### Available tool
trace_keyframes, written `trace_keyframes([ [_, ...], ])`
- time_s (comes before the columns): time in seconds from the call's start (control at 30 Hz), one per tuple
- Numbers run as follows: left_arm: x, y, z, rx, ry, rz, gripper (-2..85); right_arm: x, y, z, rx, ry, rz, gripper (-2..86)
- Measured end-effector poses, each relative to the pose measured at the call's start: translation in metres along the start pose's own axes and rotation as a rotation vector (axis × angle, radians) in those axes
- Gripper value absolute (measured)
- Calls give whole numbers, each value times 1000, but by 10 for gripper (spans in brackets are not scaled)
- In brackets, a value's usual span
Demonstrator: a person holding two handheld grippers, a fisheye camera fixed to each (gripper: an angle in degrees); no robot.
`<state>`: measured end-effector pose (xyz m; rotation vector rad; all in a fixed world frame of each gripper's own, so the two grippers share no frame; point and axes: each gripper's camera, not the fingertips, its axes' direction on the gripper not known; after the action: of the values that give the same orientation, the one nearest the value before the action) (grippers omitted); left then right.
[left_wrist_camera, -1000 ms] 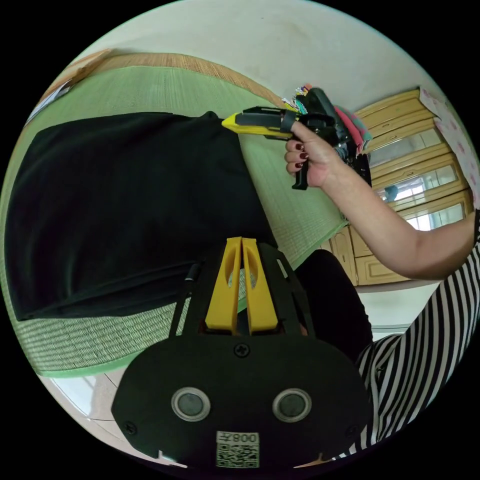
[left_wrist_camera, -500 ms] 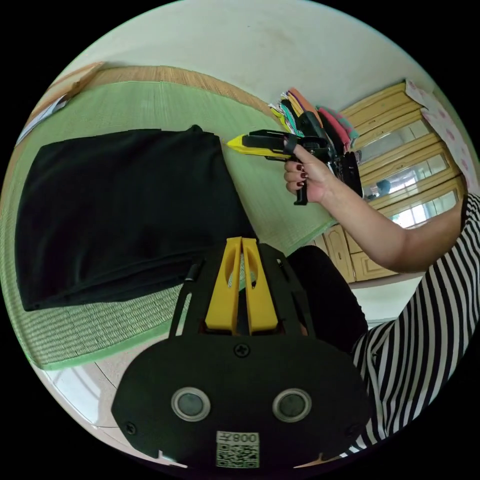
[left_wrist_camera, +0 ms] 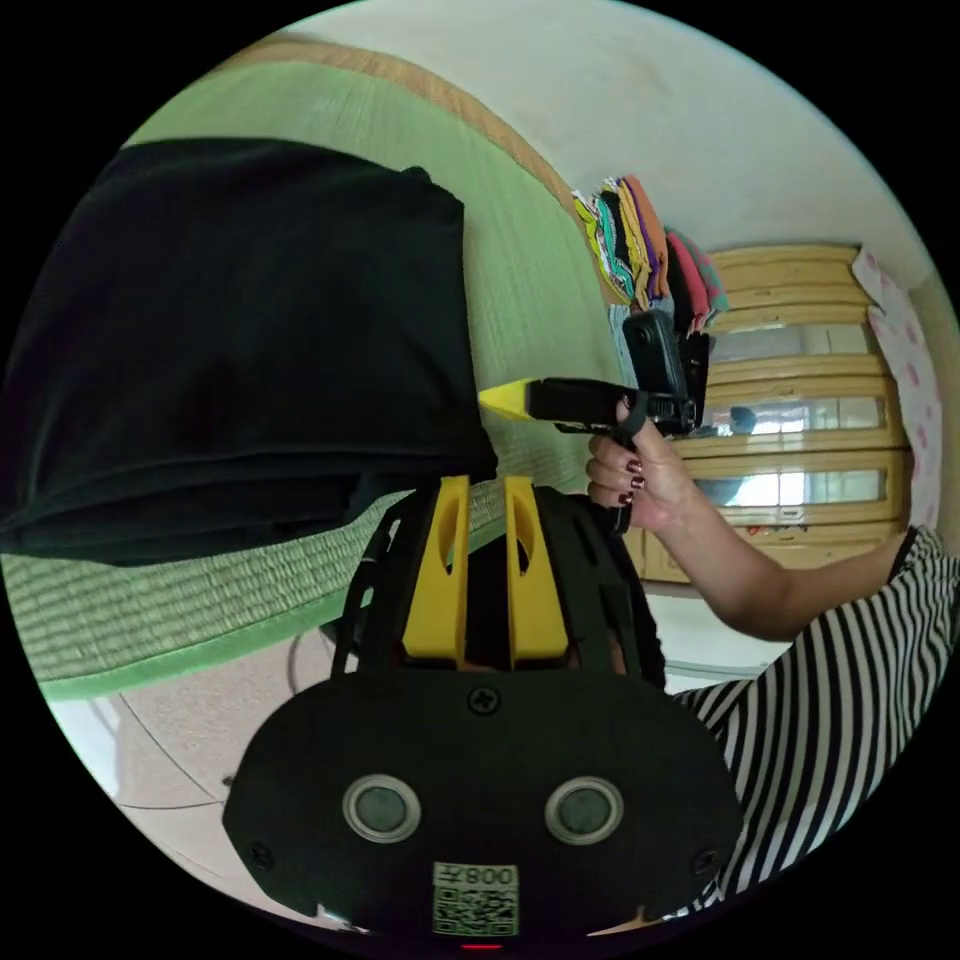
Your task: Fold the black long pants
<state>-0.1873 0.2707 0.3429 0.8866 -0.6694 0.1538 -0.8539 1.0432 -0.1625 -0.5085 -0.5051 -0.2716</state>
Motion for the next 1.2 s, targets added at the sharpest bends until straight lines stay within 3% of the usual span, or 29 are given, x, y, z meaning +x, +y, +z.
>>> trace_keyframes([
  [0.37, -41, -6, 21, 34, 154, -66, 11, 65, 32, 27, 45, -180, 140, 84],
  [0.87, -76, 9, 42, 76, 191, -38, 8, 109, 36, 85, 6, -376, 204, 44],
  [1.0, -87, 21, 43, 83, 206, -37, 7, 109, 39, 88, -6, -345, 187, 30],
  [1.2, -127, 61, 30, 202, 283, -160, 16, 100, 42, 85, 13, -353, 145, 22],
])
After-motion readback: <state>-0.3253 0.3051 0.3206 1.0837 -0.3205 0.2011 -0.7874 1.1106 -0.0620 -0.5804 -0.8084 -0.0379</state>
